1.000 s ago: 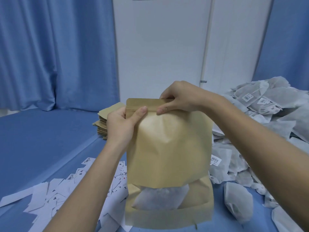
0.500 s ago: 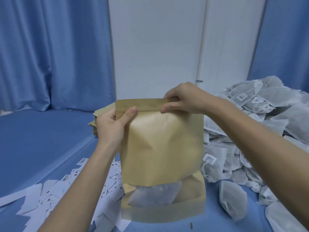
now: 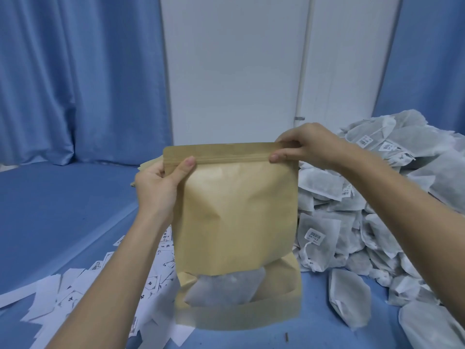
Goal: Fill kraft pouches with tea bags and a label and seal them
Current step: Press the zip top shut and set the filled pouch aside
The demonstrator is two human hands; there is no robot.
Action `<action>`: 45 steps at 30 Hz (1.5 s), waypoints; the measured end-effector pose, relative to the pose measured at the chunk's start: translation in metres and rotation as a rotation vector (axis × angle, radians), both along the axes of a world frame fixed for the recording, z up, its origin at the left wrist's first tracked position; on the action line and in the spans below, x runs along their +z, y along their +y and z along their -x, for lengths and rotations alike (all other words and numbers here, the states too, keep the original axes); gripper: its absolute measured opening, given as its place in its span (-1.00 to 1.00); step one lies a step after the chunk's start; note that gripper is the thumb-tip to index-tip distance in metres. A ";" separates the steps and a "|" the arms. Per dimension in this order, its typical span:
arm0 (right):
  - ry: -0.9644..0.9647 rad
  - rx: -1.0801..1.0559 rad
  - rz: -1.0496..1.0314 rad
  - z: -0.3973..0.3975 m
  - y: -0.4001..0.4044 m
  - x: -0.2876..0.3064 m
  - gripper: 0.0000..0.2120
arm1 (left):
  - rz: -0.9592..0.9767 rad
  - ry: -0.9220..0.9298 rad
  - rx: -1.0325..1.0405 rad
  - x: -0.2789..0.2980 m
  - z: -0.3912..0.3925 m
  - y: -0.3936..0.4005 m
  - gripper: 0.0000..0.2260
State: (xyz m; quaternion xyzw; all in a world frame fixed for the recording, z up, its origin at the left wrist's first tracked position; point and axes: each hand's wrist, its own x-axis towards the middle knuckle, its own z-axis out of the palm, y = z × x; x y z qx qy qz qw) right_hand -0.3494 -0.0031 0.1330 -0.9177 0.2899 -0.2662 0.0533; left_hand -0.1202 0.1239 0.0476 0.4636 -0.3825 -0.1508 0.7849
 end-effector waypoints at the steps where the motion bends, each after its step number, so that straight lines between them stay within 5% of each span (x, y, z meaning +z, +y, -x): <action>1: -0.036 0.004 -0.037 0.003 -0.002 -0.002 -0.82 | 0.007 0.003 -0.001 -0.001 -0.002 0.000 -0.90; 6: -0.190 0.043 -0.091 0.005 -0.008 -0.014 -0.89 | 0.006 -0.004 -0.109 -0.007 -0.006 0.001 -0.93; 10: -0.652 0.174 -0.363 0.009 -0.007 -0.045 -0.60 | -0.171 0.014 -0.316 -0.037 -0.013 0.007 -0.55; 13: -0.802 0.205 -0.652 0.008 -0.003 -0.093 -0.37 | -0.372 0.025 -0.420 -0.071 -0.008 0.014 -0.24; 20: -0.530 0.245 -1.038 0.014 0.017 -0.174 -0.50 | -0.302 0.183 -0.326 -0.076 -0.009 0.010 -0.42; 25: -0.876 0.314 -1.242 -0.013 0.022 -0.172 -0.62 | -0.309 0.319 -0.589 -0.055 -0.028 0.018 -0.64; 31: -1.035 0.332 -1.489 -0.089 0.042 -0.166 -0.73 | -0.078 0.694 -0.654 -0.073 -0.074 0.053 -0.47; 36: -0.966 0.411 -1.565 -0.268 0.053 -0.111 -0.74 | 0.309 0.955 -0.494 -0.075 -0.124 0.054 -0.45; 39: -0.847 0.454 -1.684 -0.364 0.067 -0.080 -0.56 | 0.161 0.987 -0.309 -0.065 -0.157 0.043 -0.40; 42: -0.655 0.320 -1.648 -0.404 0.063 -0.098 -0.38 | 0.042 0.898 -0.244 -0.059 -0.177 0.035 -0.57; 45: -0.520 0.291 -1.666 -0.405 0.046 -0.132 -0.46 | -0.075 0.827 -0.223 -0.057 -0.182 0.021 -0.78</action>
